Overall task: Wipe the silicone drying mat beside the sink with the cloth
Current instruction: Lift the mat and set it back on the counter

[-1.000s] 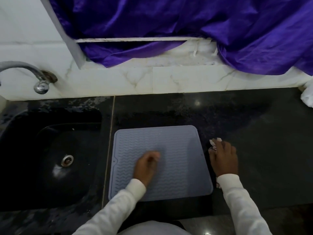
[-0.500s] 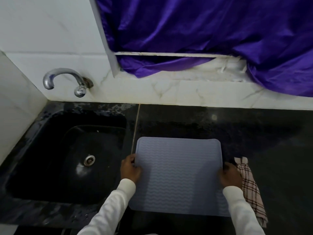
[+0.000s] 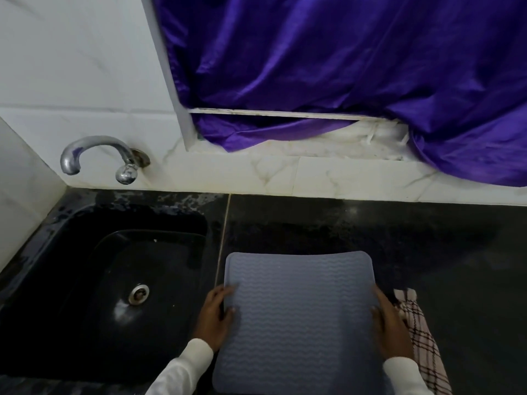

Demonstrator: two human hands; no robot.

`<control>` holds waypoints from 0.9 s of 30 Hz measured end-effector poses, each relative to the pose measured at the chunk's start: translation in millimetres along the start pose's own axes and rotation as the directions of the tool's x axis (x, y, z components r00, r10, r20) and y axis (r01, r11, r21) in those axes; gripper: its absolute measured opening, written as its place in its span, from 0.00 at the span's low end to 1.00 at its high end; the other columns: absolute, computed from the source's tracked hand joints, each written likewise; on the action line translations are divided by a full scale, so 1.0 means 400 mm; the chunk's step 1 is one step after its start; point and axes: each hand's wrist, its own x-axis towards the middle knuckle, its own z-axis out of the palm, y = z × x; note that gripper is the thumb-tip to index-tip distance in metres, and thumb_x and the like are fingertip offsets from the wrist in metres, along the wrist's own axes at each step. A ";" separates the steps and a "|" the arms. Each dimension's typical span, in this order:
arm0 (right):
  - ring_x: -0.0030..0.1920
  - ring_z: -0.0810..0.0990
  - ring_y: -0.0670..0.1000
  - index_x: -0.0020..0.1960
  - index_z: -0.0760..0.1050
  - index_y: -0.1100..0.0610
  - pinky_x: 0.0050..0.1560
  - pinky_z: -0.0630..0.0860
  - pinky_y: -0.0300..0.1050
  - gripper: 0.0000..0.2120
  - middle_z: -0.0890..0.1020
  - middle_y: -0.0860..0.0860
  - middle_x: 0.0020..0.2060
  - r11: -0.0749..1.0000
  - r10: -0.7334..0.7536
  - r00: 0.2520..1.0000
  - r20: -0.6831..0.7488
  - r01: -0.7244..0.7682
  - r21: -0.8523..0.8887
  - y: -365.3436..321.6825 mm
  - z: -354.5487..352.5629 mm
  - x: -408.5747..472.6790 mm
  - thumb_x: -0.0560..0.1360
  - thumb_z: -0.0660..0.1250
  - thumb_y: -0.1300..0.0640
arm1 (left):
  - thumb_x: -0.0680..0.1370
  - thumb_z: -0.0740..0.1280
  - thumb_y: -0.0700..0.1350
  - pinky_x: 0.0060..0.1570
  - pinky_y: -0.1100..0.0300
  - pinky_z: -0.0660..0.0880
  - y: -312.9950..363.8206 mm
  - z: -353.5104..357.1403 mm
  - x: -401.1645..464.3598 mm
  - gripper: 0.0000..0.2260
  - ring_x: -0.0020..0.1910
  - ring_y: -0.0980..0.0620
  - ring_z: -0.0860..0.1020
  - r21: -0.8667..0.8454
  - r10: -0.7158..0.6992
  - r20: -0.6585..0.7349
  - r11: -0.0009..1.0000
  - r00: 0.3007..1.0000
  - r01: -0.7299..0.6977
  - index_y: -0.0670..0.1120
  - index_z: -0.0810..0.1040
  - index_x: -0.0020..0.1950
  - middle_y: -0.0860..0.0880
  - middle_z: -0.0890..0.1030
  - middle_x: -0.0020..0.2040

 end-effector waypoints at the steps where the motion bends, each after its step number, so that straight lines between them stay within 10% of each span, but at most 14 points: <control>1: 0.67 0.69 0.46 0.65 0.67 0.29 0.71 0.64 0.47 0.26 0.68 0.30 0.67 0.999 -0.036 0.999 -0.008 0.036 0.000 0.012 0.001 0.008 0.82 0.57 0.61 | 0.77 0.66 0.37 0.66 0.58 0.67 0.009 -0.005 0.006 0.21 0.63 0.64 0.67 -0.069 -0.031 0.000 0.997 1.000 0.031 0.55 0.72 0.67 0.55 0.66 0.68; 8: 0.65 0.69 0.40 0.60 0.78 0.45 0.62 0.55 0.21 0.23 0.73 0.45 0.65 0.954 0.140 0.989 0.043 -0.146 0.260 -0.090 -0.072 0.085 0.79 0.57 0.70 | 0.75 0.66 0.32 0.65 0.54 0.69 0.153 -0.049 0.009 0.21 0.63 0.56 0.73 -0.562 -0.211 0.010 0.807 0.977 0.181 0.50 0.77 0.65 0.55 0.74 0.65; 13: 0.68 0.69 0.39 0.63 0.77 0.51 0.67 0.68 0.37 0.18 0.75 0.42 0.66 0.877 0.072 0.997 0.037 -0.081 0.474 -0.151 -0.134 0.185 0.79 0.60 0.67 | 0.73 0.67 0.35 0.47 0.61 0.79 0.284 -0.135 0.079 0.22 0.55 0.55 0.80 -0.704 -0.153 -0.005 0.703 0.988 0.105 0.52 0.77 0.64 0.55 0.81 0.58; 27: 0.67 0.71 0.53 0.65 0.75 0.53 0.68 0.68 0.49 0.20 0.71 0.51 0.68 0.839 0.269 0.950 0.160 -0.312 0.445 -0.114 0.079 0.599 0.79 0.58 0.68 | 0.73 0.68 0.31 0.65 0.48 0.70 0.157 -0.135 0.539 0.25 0.63 0.47 0.75 -0.590 -0.192 0.013 0.791 0.981 0.163 0.50 0.73 0.67 0.47 0.75 0.67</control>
